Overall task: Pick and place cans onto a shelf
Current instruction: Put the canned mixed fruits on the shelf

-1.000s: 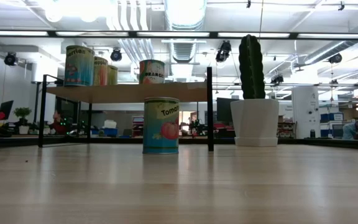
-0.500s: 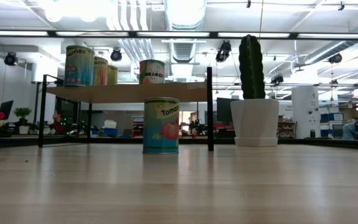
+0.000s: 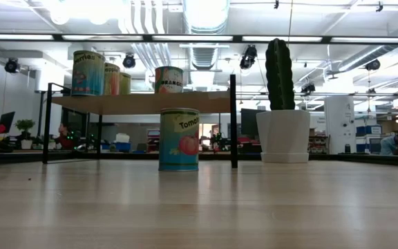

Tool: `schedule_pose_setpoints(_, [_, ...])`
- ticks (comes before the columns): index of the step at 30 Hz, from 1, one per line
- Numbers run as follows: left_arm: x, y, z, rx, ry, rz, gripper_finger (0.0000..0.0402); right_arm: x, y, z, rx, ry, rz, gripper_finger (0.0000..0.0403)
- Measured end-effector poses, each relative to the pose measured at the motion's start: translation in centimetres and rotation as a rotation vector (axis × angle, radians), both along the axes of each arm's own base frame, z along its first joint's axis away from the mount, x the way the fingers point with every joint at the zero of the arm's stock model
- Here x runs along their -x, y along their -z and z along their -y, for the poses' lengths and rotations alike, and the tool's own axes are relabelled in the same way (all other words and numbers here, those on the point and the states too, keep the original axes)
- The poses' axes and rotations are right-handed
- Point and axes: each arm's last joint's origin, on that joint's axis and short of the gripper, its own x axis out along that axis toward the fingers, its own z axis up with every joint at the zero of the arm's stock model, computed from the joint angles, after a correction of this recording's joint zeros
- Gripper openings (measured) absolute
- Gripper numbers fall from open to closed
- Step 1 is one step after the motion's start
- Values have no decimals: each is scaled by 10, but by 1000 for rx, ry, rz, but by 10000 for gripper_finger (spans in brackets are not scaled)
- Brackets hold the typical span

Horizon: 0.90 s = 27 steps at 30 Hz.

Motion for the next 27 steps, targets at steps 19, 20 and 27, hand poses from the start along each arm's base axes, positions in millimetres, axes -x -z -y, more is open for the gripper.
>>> schedule_pose_setpoints(19, [20, -7, -9, -7, 2, 28, 0, -115, -117, 128, 352, -367, 497, 288])
schedule_pose_setpoints(20, [21, -8, -9, -9, 3, 28, 0, -121, -121, 137, 387, -385, 506, 288])
schedule_pose_setpoints(27, [24, -6, -11, -4, 0, 6, 0, -162, -145, 205, 610, -461, 519, 287])
